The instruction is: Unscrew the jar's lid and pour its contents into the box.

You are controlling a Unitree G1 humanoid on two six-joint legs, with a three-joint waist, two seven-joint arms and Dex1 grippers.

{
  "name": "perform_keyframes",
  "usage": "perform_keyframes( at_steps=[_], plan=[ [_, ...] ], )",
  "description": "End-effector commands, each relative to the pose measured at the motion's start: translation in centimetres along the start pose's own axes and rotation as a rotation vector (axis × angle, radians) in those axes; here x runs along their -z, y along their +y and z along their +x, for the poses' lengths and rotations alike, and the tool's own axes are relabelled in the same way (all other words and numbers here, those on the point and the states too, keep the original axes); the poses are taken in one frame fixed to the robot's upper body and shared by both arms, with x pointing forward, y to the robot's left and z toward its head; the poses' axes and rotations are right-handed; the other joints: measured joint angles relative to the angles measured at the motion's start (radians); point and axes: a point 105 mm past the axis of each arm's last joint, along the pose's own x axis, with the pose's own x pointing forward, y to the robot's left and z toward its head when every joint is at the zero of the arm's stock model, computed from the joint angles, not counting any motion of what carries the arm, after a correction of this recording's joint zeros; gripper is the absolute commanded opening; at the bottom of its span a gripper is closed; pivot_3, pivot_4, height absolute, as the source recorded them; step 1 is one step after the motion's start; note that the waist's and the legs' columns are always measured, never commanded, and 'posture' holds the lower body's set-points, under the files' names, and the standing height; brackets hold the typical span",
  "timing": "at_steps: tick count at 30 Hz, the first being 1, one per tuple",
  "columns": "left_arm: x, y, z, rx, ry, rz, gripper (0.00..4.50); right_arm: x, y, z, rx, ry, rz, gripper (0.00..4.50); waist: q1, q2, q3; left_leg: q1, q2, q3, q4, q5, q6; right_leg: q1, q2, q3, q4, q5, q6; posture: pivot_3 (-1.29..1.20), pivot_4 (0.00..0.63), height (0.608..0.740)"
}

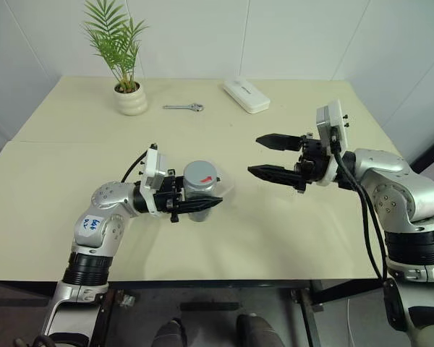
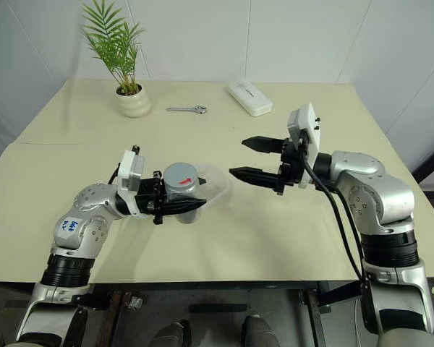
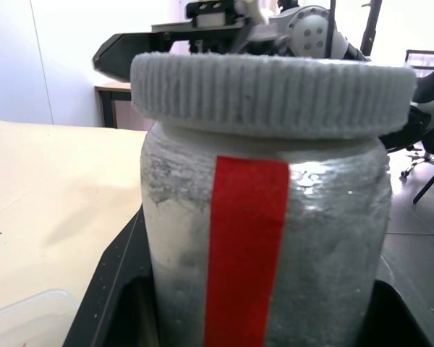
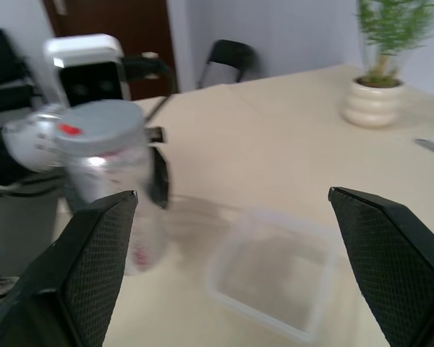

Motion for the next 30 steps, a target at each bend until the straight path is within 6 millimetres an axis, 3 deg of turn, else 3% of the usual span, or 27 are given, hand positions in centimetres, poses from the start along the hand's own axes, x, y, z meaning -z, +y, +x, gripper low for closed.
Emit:
perform_keyframes(
  at_steps=[1,5,8,15,24,28,30],
  plan=[
    [-1.2,-0.2,0.1,0.011,-0.023,0.057,2.00,-2.7,1.9,2.1,-0.083,-0.098,-0.040,4.45,-0.003,0.000,0.000,0.000,0.000,0.000,0.000,0.000,0.000,0.000,0.000,0.000,0.001,0.000,0.000,0.00,0.150,0.740],
    [-1.1,-0.1,0.3,0.012,-0.026,0.055,2.00,-2.0,3.3,5.8,-0.121,-0.093,-0.055,4.45,-0.001,0.000,0.000,0.000,0.000,0.000,0.001,0.000,0.000,0.000,0.000,0.000,0.001,0.000,0.000,0.00,0.150,0.740],
    [-1.1,-0.1,0.5,0.015,-0.029,0.052,2.00,-1.3,3.5,7.4,-0.111,-0.080,-0.065,4.45,-0.002,0.000,0.000,0.000,0.000,0.000,0.001,0.000,0.000,0.000,0.000,0.000,0.002,0.000,0.000,0.00,0.150,0.740],
    [-0.9,-0.3,0.7,0.020,-0.032,0.037,2.00,-0.3,3.4,8.7,-0.084,-0.044,-0.107,4.45,0.010,0.000,0.000,-0.001,0.000,0.000,0.000,0.000,0.000,0.000,0.000,0.000,0.001,0.000,0.000,0.00,0.150,0.740],
    [-0.9,-0.2,0.8,0.017,-0.037,0.039,2.00,-0.7,2.0,8.6,-0.029,-0.068,-0.122,4.45,0.009,0.000,0.000,0.000,0.000,0.000,0.001,0.000,0.000,-0.001,0.000,0.000,0.002,0.000,0.000,0.00,0.150,0.740],
    [-0.9,-0.1,0.8,0.019,-0.038,0.039,2.00,-1.5,-0.7,6.6,0.062,-0.081,-0.152,4.45,0.011,0.000,0.000,0.000,0.000,0.000,0.001,0.000,0.000,0.000,0.000,0.000,0.002,0.000,0.000,0.00,0.150,0.740],
    [-1.0,-0.1,0.9,0.020,-0.041,0.041,2.00,-1.6,-0.7,5.9,0.052,-0.090,-0.135,4.45,0.011,0.000,0.000,0.000,0.000,0.000,0.001,0.000,0.000,0.000,0.000,0.000,0.001,0.000,0.000,0.00,0.150,0.740]
  ],
)
